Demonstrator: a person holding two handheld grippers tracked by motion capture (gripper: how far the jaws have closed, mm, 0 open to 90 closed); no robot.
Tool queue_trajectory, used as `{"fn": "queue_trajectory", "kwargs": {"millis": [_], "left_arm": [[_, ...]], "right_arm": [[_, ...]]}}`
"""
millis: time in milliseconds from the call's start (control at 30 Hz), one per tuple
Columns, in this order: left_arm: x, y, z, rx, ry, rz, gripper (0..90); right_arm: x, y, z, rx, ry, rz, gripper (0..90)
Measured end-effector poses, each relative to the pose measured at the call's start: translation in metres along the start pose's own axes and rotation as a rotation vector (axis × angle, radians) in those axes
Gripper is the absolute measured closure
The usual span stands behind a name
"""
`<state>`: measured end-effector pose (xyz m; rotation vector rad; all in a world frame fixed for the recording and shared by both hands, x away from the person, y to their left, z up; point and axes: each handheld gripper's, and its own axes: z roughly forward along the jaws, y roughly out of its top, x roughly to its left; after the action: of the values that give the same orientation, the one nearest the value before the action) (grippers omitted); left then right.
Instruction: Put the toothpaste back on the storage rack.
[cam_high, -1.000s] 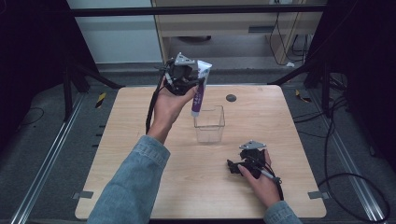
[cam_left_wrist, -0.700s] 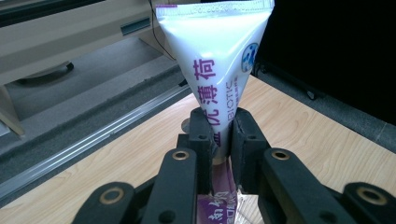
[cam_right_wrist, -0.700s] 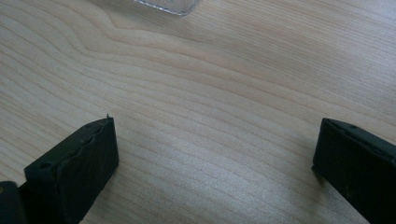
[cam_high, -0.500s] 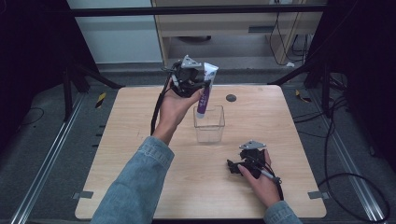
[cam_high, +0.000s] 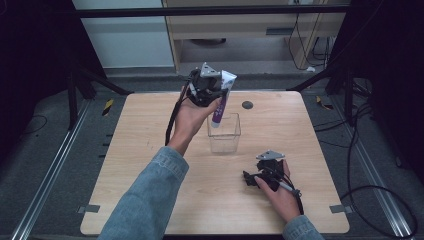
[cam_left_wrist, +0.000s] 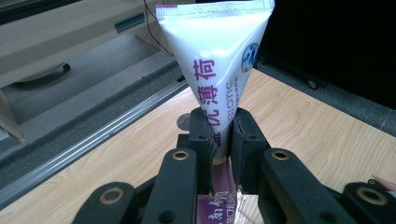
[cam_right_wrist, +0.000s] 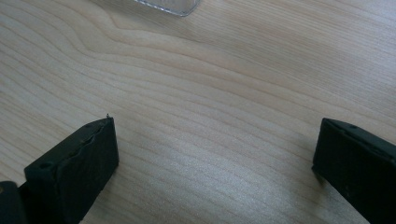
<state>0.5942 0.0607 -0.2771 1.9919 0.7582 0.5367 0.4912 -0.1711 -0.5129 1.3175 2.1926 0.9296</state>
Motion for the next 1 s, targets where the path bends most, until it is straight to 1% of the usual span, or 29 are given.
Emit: {"fn": "queue_trajectory", "kwargs": {"millis": [33, 67, 100, 133, 167, 267, 300, 400, 467, 500, 667, 700, 767, 867, 1000], "left_arm": [[0.002, -0.002, 0.002, -0.008, -0.018, -0.029, 79.9], [0.003, -0.003, 0.002, -0.017, -0.030, -0.047, 79.9], [0.003, -0.004, 0.003, -0.022, -0.040, -0.061, 79.9], [0.003, -0.004, 0.003, -0.022, -0.040, -0.061, 79.9], [0.002, -0.005, 0.002, -0.040, -0.044, -0.072, 79.9], [0.001, -0.005, 0.003, -0.043, -0.034, -0.060, 79.9], [0.001, -0.005, 0.004, -0.042, -0.032, -0.064, 79.9], [0.001, -0.006, 0.007, -0.044, -0.046, -0.078, 79.9], [0.000, -0.007, 0.008, -0.046, -0.047, -0.075, 79.9], [-0.002, -0.009, 0.010, -0.046, -0.044, -0.066, 79.9], [-0.004, -0.013, 0.017, -0.044, -0.054, -0.064, 79.9], [-0.004, -0.015, 0.021, -0.028, -0.057, -0.053, 79.9], [-0.005, -0.016, 0.024, -0.022, -0.062, -0.042, 79.9], [-0.008, -0.018, 0.027, -0.009, -0.058, -0.024, 79.9], [-0.009, -0.024, 0.032, -0.007, -0.070, -0.038, 79.9]], "right_arm": [[0.000, 0.000, 0.000, 0.000, 0.000, -0.001, 0.4], [0.000, 0.000, 0.000, 0.000, 0.000, 0.000, 0.4], [0.000, 0.000, 0.000, 0.000, 0.000, -0.001, 0.4], [0.000, 0.000, 0.000, 0.000, 0.000, -0.001, 0.4], [0.000, 0.000, 0.000, 0.000, 0.001, -0.001, 0.4], [0.000, 0.000, 0.000, 0.000, 0.002, 0.000, 0.4], [0.000, 0.000, 0.000, 0.001, 0.002, 0.004, 0.4], [0.000, 0.000, 0.000, 0.000, 0.001, 0.000, 0.4], [0.000, 0.000, 0.000, 0.001, 0.002, 0.004, 0.4], [0.000, 0.000, 0.000, 0.001, 0.002, 0.004, 0.4], [0.000, 0.000, 0.000, 0.001, 0.001, 0.002, 0.4], [0.000, 0.000, 0.000, 0.001, 0.001, 0.001, 0.4], [0.000, 0.000, 0.000, 0.001, 0.001, 0.001, 0.4], [0.000, 0.000, 0.000, 0.003, 0.001, 0.001, 0.4], [0.000, 0.000, 0.000, 0.003, 0.001, 0.002, 0.4]]}}
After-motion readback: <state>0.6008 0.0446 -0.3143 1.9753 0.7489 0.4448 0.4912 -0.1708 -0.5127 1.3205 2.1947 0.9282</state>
